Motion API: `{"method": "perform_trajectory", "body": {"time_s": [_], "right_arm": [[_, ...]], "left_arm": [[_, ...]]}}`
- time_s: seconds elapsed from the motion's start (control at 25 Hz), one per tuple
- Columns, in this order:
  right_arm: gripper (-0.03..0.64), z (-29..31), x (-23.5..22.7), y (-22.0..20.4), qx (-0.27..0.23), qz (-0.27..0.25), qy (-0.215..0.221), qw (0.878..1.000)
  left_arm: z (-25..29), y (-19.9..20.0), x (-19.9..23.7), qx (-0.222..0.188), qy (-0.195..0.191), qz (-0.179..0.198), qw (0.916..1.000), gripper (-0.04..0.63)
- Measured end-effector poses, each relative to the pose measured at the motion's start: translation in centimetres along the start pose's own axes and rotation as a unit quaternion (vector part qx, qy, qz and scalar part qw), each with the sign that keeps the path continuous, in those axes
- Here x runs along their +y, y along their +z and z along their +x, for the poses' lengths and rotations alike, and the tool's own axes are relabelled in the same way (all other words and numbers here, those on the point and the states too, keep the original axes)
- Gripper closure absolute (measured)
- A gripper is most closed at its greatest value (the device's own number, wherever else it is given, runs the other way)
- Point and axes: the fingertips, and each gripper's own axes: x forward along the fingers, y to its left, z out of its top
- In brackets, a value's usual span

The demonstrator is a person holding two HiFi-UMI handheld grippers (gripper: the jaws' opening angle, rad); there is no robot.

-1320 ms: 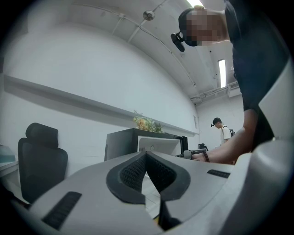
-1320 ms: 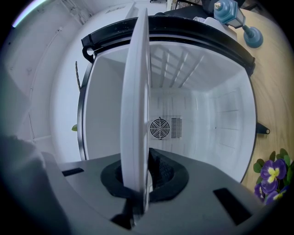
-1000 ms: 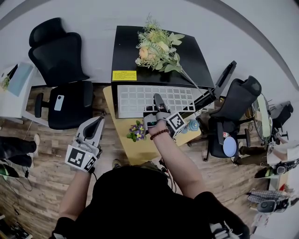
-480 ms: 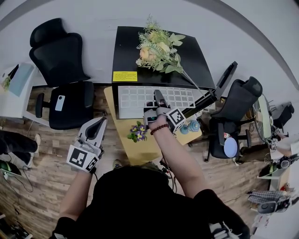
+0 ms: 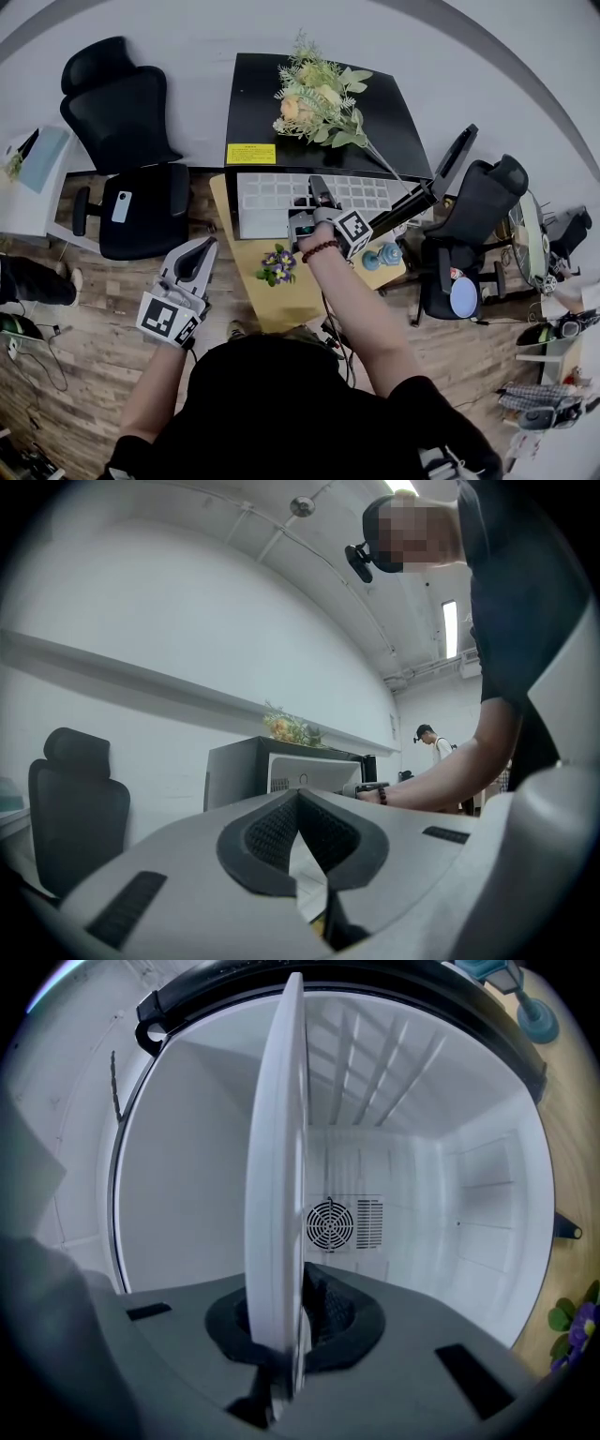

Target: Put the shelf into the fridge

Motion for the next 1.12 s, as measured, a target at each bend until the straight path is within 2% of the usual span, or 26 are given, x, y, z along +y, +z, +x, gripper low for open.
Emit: {"method": "perform_trajectory", "body": {"time_s": [1.12], "right_arm": [[0.575, 3.9, 0.0, 0.8, -0.002, -0.002, -0.01, 1.0]], "left_arm": [[-0.6, -0.5, 0.4, 0.0, 0.013, -0.005, 0.9999, 0.577]]}}
